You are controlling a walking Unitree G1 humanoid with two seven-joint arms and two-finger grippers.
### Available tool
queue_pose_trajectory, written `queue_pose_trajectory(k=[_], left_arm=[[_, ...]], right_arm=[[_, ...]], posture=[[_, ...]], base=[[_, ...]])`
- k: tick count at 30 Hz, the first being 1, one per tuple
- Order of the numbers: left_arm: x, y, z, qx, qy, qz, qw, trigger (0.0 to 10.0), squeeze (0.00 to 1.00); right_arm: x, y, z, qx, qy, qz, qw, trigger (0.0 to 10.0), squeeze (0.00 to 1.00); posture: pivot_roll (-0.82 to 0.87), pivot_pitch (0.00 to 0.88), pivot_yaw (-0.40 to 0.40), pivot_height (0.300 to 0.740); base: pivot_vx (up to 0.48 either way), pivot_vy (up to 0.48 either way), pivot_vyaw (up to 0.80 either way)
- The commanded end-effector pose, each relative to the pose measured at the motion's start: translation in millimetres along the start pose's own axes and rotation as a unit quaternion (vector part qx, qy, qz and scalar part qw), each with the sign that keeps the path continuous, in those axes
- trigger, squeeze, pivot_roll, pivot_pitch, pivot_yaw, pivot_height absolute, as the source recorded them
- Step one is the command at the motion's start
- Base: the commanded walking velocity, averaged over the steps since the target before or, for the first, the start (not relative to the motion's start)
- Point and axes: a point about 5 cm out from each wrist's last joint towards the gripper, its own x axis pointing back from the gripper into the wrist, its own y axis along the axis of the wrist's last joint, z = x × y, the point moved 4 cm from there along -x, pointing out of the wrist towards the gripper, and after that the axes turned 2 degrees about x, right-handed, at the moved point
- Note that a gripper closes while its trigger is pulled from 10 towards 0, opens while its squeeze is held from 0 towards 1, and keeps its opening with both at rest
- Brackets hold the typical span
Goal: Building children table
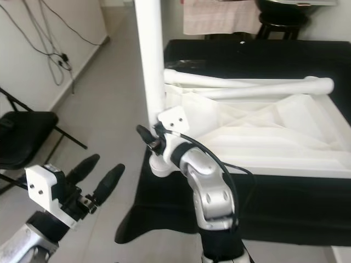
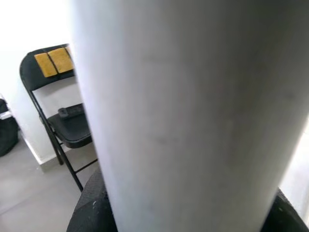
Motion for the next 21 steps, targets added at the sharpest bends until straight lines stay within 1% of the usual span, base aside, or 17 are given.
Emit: queue_pose_trajectory(k=[1, 2, 3, 4, 5, 6, 8, 9, 11, 12, 13, 14, 17, 18, 19, 20, 21], left_arm=[[1.4, -4, 1.9, -0.002, 0.005, 0.007, 1.000, 10.0, 0.00], [1.2, -4, 2.3, -0.003, 0.007, 0.006, 1.000, 10.0, 0.00], [1.0, -3, 2.7, -0.002, 0.009, 0.004, 1.000, 10.0, 0.00], [0.7, -3, 2.5, -0.002, 0.008, 0.004, 1.000, 10.0, 0.00], [0.7, -3, 2.5, -0.002, 0.008, 0.004, 1.000, 10.0, 0.00], [0.7, -3, 1.9, -0.001, 0.006, 0.004, 1.000, 10.0, 0.00], [0.7, -3, 1.9, -0.001, 0.006, 0.004, 1.000, 10.0, 0.00], [0.8, -3, 1.1, 0.000, 0.004, 0.004, 1.000, 10.0, 0.00], [0.8, -3, 1.1, 0.000, 0.004, 0.004, 1.000, 10.0, 0.00], [1.1, -3, 0.2, 0.001, 0.003, 0.004, 1.000, 10.0, 0.00], [1.6, -3, -0.7, 0.002, 0.002, 0.004, 1.000, 10.0, 0.00], [2.3, -3, -1.5, 0.003, 0.002, 0.004, 1.000, 10.0, 0.00], [2.3, -3, -1.5, 0.003, 0.002, 0.004, 1.000, 10.0, 0.00], [3.2, -3, -2.2, 0.003, 0.002, 0.005, 1.000, 10.0, 0.00], [4.2, -3, -2.9, 0.004, 0.003, 0.005, 1.000, 10.0, 0.00], [4.2, -3, -2.9, 0.004, 0.003, 0.005, 1.000, 10.0, 0.00], [5.4, -2, -3.6, 0.004, 0.004, 0.006, 1.000, 10.0, 0.00]], right_arm=[[-1.2, -27, 1.6, -0.027, 0.008, 0.060, 0.998, 9.5, 0.00], [-2.0, -24, 3.4, -0.026, 0.020, 0.058, 0.998, 10.0, 0.00], [-1.8, -19, 5.7, -0.027, 0.025, 0.053, 0.998, 10.0, 0.07], [-2.2, -14, 11.1, -0.027, 0.061, 0.046, 0.997, 10.0, 1.00], [-2.2, -14, 11.1, -0.027, 0.061, 0.046, 0.997, 10.0, 1.00], [-1.8, -8, 14.8, -0.026, 0.098, 0.031, 0.994, 10.0, 1.00], [-1.8, -8, 14.8, -0.026, 0.098, 0.031, 0.994, 10.0, 1.00], [-0.6, 0, 16.2, -0.017, 0.146, 0.011, 0.989, 10.0, 1.00], [-0.6, 0, 16.2, -0.017, 0.146, 0.011, 0.989, 10.0, 1.00], [1.9, 8, 16.0, 0.005, 0.203, -0.005, 0.979, 10.0, 1.00], [5.4, 12, 15.1, 0.031, 0.257, -0.013, 0.966, 10.0, 0.92], [7.3, 12, 12.8, 0.050, 0.304, -0.009, 0.951, 10.0, 0.00], [7.3, 12, 12.8, 0.050, 0.304, -0.009, 0.951, 10.0, 0.00], [9.0, 12, 11.8, 0.065, 0.344, -0.003, 0.937, 10.0, 0.00], [9.5, 13, 11.1, 0.070, 0.375, 0.001, 0.925, 10.0, 0.00], [9.5, 13, 11.1, 0.070, 0.375, 0.001, 0.925, 10.0, 0.00], [6.4, 15, 8.3, 0.065, 0.390, 0.001, 0.918, 10.0, 0.00]], posture=[[-0.03, 0.153, 0.018, 0.740], [-0.03, 0.154, 0.017, 0.740], [-0.03, 0.155, 0.016, 0.740], [-0.03, 0.159, 0.016, 0.740], [-0.03, 0.159, 0.016, 0.740], [-0.03, 0.160, 0.017, 0.740], [-0.03, 0.160, 0.017, 0.740], [-0.03, 0.160, 0.017, 0.740], [-0.03, 0.160, 0.017, 0.740], [-0.02, 0.163, 0.017, 0.740], [-0.02, 0.164, 0.016, 0.740], [-0.01, 0.165, 0.013, 0.740], [-0.01, 0.165, 0.013, 0.740], [-0.01, 0.166, 0.013, 0.740], [0.00, 0.169, 0.015, 0.740], [0.00, 0.169, 0.015, 0.740], [0.00, 0.171, 0.016, 0.740]], base=[[0.000, 0.000, 0.00], [0.000, 0.000, 0.00], [0.000, 0.000, 0.00], [0.000, 0.000, 0.00], [0.000, 0.000, 0.00], [0.000, 0.000, 0.00], [0.000, 0.000, 0.00], [0.000, 0.000, 0.00], [0.000, 0.000, 0.00], [0.000, 0.000, 0.00], [0.000, 0.000, 0.00], [0.000, 0.000, 0.00], [0.000, 0.000, 0.00], [0.000, 0.000, 0.00], [0.000, 0.000, 0.00], [0.000, 0.000, 0.00], [0.000, 0.000, 0.00]])
